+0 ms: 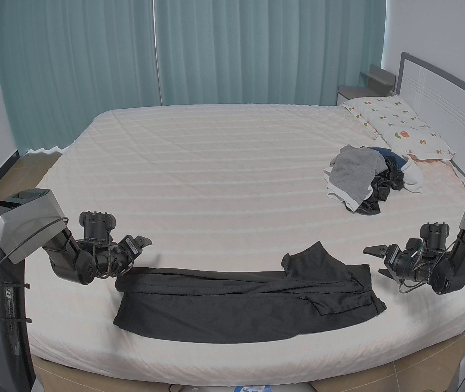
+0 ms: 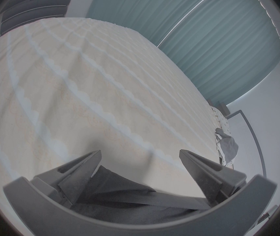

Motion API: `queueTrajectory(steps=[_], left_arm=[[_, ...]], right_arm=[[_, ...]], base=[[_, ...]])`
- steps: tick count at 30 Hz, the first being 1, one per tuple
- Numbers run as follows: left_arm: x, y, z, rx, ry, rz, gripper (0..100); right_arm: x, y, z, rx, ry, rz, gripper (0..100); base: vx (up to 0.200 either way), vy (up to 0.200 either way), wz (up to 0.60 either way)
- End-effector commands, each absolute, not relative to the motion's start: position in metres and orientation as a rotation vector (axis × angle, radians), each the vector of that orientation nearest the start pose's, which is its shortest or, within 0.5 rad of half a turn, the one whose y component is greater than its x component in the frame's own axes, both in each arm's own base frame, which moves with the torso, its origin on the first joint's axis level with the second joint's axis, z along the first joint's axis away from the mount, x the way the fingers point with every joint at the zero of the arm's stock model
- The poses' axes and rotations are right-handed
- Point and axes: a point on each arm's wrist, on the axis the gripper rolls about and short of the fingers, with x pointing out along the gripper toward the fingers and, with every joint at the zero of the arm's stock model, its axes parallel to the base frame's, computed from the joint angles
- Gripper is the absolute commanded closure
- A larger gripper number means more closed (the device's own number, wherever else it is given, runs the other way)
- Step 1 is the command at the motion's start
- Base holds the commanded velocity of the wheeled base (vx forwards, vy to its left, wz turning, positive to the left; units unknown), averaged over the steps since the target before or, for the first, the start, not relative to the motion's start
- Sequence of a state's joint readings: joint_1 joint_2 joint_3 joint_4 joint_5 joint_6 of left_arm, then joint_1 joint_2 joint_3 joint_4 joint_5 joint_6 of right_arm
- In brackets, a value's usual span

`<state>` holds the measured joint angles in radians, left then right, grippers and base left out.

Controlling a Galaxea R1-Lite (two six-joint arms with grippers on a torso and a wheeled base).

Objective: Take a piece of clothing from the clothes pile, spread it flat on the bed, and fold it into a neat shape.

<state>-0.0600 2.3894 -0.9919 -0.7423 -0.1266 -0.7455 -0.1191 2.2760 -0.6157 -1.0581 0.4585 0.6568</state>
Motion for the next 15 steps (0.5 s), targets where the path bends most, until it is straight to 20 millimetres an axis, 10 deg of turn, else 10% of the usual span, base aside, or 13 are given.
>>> queueTrajectory(steps=[1, 15], left_arm=[[0.4012, -0.0306, -0.0239, -0.730, 0.719, 0.074, 0], [0.3929, -0.0294, -0.0298, -0.698, 0.739, 0.104, 0]], right_arm=[[0.3360, -0.0309, -0.0153, 0.808, 0.687, 0.121, 0], [0.3366, -0.0273, -0.0158, 0.807, 0.693, 0.127, 0]], base=[[0.000, 0.000, 0.00], [0.000, 0.000, 0.00]])
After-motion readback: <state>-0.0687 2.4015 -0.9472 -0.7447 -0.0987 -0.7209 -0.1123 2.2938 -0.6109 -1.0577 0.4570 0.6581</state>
